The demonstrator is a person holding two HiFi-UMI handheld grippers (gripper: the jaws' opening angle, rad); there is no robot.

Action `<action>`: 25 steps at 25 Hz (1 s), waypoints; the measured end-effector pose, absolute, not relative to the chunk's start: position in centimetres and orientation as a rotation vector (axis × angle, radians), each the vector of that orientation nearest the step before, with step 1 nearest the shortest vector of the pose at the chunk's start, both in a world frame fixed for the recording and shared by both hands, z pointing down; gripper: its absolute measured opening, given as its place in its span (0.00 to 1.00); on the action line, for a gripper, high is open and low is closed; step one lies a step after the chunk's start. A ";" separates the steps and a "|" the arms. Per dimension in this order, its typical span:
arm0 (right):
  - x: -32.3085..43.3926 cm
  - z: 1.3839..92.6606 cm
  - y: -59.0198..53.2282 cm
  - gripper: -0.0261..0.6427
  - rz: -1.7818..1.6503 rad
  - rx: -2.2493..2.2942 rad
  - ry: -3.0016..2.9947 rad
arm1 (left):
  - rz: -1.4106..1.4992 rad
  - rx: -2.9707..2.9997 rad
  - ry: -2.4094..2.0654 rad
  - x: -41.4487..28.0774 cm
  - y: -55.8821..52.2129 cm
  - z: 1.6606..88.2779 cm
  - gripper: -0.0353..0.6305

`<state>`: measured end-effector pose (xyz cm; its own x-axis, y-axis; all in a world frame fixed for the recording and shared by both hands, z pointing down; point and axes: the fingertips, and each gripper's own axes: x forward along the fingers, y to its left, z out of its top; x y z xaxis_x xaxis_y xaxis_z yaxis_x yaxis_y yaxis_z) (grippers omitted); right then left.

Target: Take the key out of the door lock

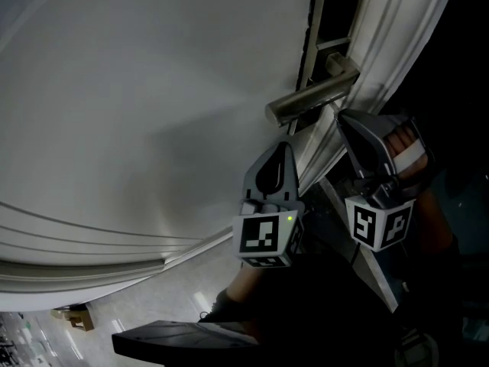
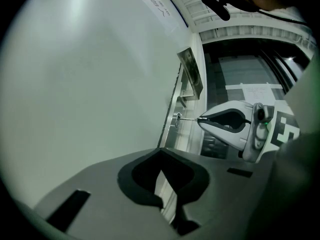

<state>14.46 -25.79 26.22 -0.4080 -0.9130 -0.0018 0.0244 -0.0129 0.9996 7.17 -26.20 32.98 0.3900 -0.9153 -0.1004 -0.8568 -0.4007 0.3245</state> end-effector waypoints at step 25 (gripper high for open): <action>18.3 27.2 -23.9 0.06 -1.105 1.425 -1.894 | -0.302 2.500 -1.512 9.6 -25.7 33.7 0.05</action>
